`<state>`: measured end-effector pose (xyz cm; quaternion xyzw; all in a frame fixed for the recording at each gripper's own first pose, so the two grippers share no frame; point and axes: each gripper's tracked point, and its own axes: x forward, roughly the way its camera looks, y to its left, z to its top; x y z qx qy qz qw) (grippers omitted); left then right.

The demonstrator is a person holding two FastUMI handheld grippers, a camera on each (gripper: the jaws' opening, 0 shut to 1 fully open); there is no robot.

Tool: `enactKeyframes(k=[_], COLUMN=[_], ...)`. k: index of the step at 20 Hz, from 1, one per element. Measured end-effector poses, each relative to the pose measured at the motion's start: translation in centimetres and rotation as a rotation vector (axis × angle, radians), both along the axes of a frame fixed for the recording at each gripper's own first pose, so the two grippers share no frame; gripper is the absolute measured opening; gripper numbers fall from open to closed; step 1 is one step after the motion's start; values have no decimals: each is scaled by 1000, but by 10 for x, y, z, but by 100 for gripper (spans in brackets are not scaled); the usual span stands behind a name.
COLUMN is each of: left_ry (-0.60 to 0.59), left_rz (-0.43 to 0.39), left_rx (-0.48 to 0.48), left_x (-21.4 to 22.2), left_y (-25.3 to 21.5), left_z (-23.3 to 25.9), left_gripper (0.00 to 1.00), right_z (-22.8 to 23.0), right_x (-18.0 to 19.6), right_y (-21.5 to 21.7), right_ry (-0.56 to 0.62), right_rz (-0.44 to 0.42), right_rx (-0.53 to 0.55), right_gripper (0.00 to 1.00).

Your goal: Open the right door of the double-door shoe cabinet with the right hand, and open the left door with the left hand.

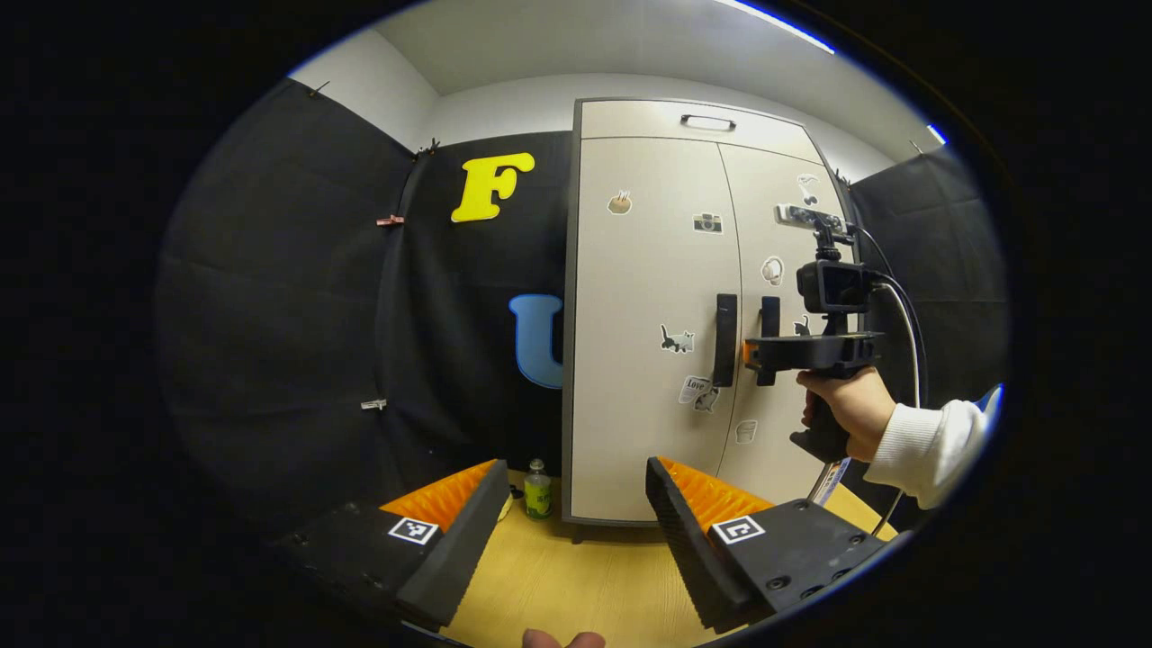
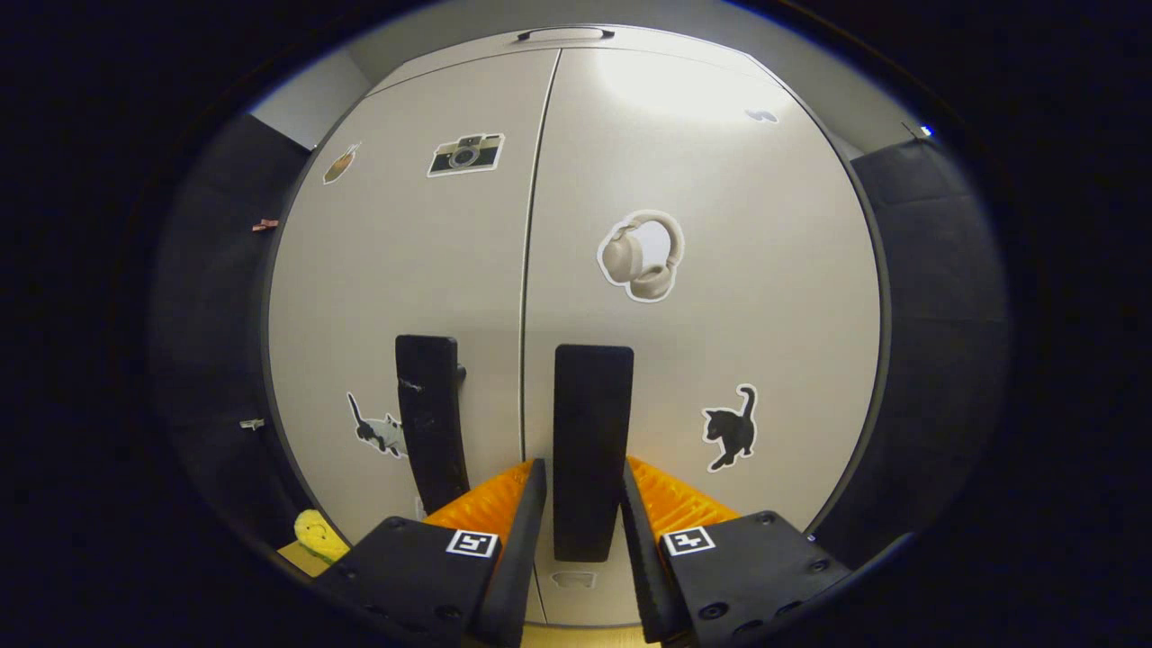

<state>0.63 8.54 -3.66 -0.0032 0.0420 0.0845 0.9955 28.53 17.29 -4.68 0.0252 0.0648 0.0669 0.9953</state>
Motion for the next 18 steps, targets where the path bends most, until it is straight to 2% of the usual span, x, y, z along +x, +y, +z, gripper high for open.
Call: enactKeyframes(k=[1, 2, 4, 7, 8, 10, 11, 18], left_ry=[1, 1, 0, 3, 4, -3, -7, -12], left_rz=[4, 7, 16, 30, 34, 40, 43, 54], left_rx=[1, 1, -1, -6, -8, -14, -15, -8], left_x=[-2, -3, -8, -17, -20, -25, -27, -38], left_y=[1, 2, 5, 8, 9, 10, 10, 3], left_z=[0, 0, 0, -1, -1, 1, 4, 9], left_gripper=[94, 94, 95, 94, 94, 95, 94, 95], right_z=[1, 2, 2, 0, 1, 5, 4, 14], right_x=[-5, -9, -7, -6, -8, -16, -17, -39], right_y=[1, 0, 0, 0, -1, -2, -1, -16], right_ry=[10, 20, 6, 27, 36, 25, 27, 20], right_rz=[-21, -27, -27, -10, -9, -3, 8, 54], right_rx=[27, 42, 18, 53, 55, 34, 41, 111], right_gripper=[34, 34, 25, 25, 20, 18, 14, 14])
